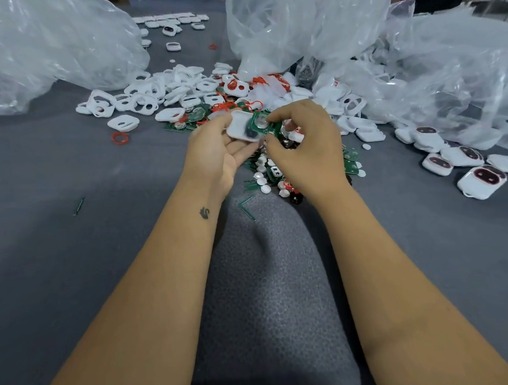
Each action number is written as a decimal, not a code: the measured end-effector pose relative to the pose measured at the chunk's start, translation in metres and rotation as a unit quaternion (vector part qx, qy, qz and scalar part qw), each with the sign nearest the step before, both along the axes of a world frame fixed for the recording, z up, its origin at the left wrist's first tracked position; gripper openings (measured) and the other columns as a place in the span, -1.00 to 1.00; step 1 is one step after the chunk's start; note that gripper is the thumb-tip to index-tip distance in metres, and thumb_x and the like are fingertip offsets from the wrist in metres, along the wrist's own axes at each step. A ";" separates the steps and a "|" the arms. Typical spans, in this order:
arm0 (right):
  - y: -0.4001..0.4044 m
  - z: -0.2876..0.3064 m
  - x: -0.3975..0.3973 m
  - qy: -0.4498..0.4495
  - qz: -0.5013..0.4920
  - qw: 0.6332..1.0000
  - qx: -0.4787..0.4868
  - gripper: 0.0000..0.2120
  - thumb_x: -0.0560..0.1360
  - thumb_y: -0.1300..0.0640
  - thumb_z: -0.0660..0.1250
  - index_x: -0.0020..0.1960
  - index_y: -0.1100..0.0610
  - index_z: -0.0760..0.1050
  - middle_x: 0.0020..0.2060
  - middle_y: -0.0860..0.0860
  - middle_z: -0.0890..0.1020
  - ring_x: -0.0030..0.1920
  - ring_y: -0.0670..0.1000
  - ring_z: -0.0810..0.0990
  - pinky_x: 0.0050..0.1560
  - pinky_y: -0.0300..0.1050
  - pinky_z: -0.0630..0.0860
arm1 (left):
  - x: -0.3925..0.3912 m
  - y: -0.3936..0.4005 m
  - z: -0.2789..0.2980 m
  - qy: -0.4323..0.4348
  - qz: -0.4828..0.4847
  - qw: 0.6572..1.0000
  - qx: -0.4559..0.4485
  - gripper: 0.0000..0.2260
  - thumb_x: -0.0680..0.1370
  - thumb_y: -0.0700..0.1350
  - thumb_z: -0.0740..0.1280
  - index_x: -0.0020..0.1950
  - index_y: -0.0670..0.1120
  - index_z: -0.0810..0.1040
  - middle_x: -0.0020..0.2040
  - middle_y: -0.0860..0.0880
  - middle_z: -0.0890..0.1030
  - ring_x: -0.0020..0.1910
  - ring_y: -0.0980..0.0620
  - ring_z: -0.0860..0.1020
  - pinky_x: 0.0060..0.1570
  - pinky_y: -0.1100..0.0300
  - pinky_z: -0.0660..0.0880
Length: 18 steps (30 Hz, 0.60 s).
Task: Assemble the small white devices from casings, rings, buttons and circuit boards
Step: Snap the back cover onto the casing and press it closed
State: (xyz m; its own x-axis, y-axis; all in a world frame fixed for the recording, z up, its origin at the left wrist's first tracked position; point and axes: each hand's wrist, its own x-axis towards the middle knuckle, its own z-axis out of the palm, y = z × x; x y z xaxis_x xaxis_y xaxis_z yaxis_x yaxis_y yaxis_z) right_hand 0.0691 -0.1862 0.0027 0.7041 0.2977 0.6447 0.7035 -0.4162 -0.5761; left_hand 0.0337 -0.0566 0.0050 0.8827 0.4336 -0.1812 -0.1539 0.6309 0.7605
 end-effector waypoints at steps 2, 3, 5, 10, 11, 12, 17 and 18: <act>-0.002 0.001 0.000 0.028 -0.040 0.998 0.024 -0.87 0.40 0.13 0.36 -0.06 0.07 0.60 -0.14 -0.12 0.57 -0.07 -0.04 0.53 -0.01 -0.19 0.44 | 0.000 0.011 0.000 -0.001 0.050 0.999 -0.010 -0.88 0.63 -0.27 0.21 0.12 -0.26 0.49 -0.03 -0.24 0.63 -0.09 -0.13 0.67 -0.15 0.05 0.64; -0.004 0.001 0.002 0.035 -0.081 0.996 0.024 -0.86 0.41 0.10 0.34 -0.05 0.06 0.60 -0.14 -0.08 0.59 -0.06 0.00 0.53 -0.01 -0.10 0.46 | -0.001 0.019 0.000 -0.004 0.079 0.997 -0.017 -0.90 0.62 -0.29 0.21 0.09 -0.26 0.48 -0.01 -0.24 0.62 -0.09 -0.12 0.67 -0.16 0.05 0.64; -0.010 -0.001 0.010 0.044 -0.191 0.979 -0.051 -0.78 0.44 0.07 0.31 0.05 0.08 0.58 -0.02 0.03 0.60 0.05 0.10 0.51 0.07 0.01 0.42 | -0.005 0.036 0.001 -0.004 0.138 0.990 -0.023 -0.92 0.61 -0.32 0.21 0.05 -0.23 0.48 -0.01 -0.23 0.61 -0.09 -0.12 0.66 -0.17 0.06 0.64; 0.008 -0.005 0.009 0.054 -0.174 0.967 -0.180 -0.63 0.44 0.10 0.30 0.24 0.04 0.53 0.21 0.06 0.50 0.25 0.15 0.37 0.22 -0.01 0.22 | -0.015 0.056 -0.003 0.011 0.231 0.972 -0.032 -0.79 0.59 -0.37 0.18 0.18 -0.25 0.51 0.04 -0.25 0.60 0.02 -0.18 0.63 -0.08 0.01 0.64; 0.019 -0.004 0.007 0.034 -0.142 0.972 -0.186 -0.64 0.44 0.09 0.30 0.23 0.03 0.54 0.20 0.05 0.51 0.26 0.14 0.36 0.20 -0.03 0.21 | -0.015 0.058 -0.003 0.016 0.238 0.971 -0.030 -0.76 0.59 -0.36 0.18 0.23 -0.26 0.50 0.07 -0.25 0.60 0.05 -0.18 0.63 -0.06 0.02 0.64; 0.031 -0.003 0.005 0.014 -0.112 0.974 -0.197 -0.66 0.44 0.09 0.31 0.21 0.02 0.56 0.19 0.03 0.51 0.26 0.14 0.35 0.20 -0.03 0.20 | -0.016 0.059 -0.004 0.018 0.243 0.969 -0.028 -0.73 0.59 -0.36 0.17 0.27 -0.27 0.49 0.09 -0.26 0.59 0.07 -0.18 0.63 -0.07 0.03 0.64; 0.067 -0.004 0.010 0.018 -0.007 0.950 -0.313 -0.76 0.47 0.11 0.31 0.12 0.09 0.58 0.11 0.04 0.56 0.21 0.15 0.44 0.10 -0.02 0.32 | -0.014 0.058 -0.005 0.026 0.245 0.969 -0.036 -0.79 0.59 -0.36 0.17 0.15 -0.24 0.52 -0.06 -0.20 0.61 -0.06 -0.14 0.63 -0.13 0.05 0.65; 0.069 -0.004 0.012 0.019 -0.003 0.946 -0.325 -0.84 0.49 0.12 0.31 0.03 0.10 0.59 0.04 0.05 0.60 0.16 0.16 0.48 0.04 -0.04 0.36 | -0.013 0.057 -0.005 0.026 0.241 0.969 -0.036 -0.81 0.59 -0.36 0.17 0.10 -0.22 0.53 -0.09 -0.19 0.61 -0.09 -0.12 0.63 -0.13 0.05 0.65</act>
State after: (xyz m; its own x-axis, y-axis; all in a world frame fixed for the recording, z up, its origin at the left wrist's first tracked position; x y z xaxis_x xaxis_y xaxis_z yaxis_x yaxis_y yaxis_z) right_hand 0.0810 -0.1174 -0.0009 0.7268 0.6174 0.3009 0.6831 -0.6957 -0.2224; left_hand 0.0205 0.0007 -0.0003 0.5689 0.7784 -0.2654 -0.4062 0.5465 0.7324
